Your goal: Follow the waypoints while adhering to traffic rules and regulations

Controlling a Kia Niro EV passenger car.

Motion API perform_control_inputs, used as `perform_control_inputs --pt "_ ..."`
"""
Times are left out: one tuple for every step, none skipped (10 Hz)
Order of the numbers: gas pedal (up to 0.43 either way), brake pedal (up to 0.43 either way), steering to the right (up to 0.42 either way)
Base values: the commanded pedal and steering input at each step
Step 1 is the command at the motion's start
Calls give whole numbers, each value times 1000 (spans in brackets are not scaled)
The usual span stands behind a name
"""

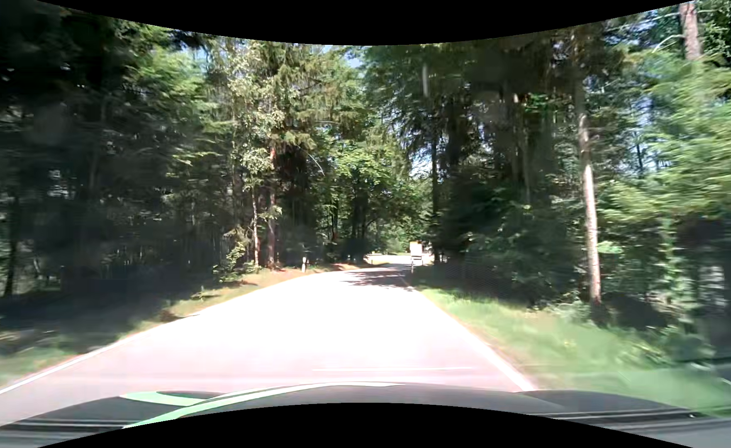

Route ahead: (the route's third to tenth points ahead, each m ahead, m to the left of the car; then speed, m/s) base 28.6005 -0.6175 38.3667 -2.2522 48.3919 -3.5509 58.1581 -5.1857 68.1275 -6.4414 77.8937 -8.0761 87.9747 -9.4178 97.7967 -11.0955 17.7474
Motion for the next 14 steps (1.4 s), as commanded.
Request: perform_control_inputs --pt "0 177 16" --pt "0 183 16" --pt "0 195 16" --pt "0 195 16" --pt "0 201 16" --pt "0 201 17" --pt "0 201 20" --pt "0 201 24" --pt "0 201 27" --pt "0 201 29" --pt "0 201 31" --pt "0 201 33" --pt "0 201 35" --pt "0 201 35"
